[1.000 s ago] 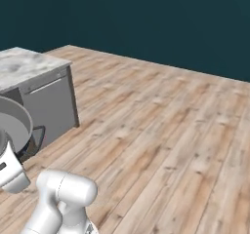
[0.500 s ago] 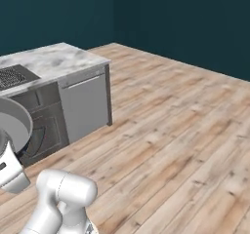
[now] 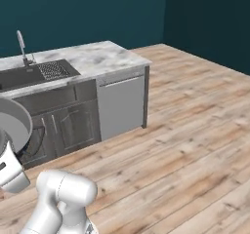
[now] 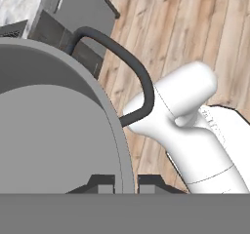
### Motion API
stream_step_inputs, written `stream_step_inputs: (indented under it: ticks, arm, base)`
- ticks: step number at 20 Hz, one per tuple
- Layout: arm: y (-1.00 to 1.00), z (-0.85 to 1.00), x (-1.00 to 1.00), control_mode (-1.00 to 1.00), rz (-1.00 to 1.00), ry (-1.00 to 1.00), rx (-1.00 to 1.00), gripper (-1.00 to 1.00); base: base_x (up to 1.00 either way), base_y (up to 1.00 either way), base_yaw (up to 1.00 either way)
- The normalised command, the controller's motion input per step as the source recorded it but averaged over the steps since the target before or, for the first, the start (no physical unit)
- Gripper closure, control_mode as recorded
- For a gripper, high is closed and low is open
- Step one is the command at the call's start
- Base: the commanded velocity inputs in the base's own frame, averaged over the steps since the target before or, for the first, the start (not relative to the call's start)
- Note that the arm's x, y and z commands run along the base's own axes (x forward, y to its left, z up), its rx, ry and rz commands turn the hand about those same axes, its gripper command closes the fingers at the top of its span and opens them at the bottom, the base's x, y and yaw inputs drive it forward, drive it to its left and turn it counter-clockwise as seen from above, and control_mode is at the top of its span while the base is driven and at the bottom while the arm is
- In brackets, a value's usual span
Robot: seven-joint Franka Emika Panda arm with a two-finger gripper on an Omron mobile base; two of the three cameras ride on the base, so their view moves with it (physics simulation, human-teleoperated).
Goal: Move the pot and pan from the stove into the sink.
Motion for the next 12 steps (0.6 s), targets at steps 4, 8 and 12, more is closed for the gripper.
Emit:
stream_step_inputs:
  ticks: [4,8,12]
  arm:
    - [0.0,0.0,0.0,1.0,0.0,0.0,0.0,1.0]
    - [0.0,0.0,0.0,1.0,0.0,0.0,0.0,1.0]
    - [0.0,0.0,0.0,1.0,0.0,0.0,0.0,1.0]
  base:
    - [-0.01,0.0,0.43]
    - [0.0,0.0,0.44]
    - [0.0,0.0,0.43]
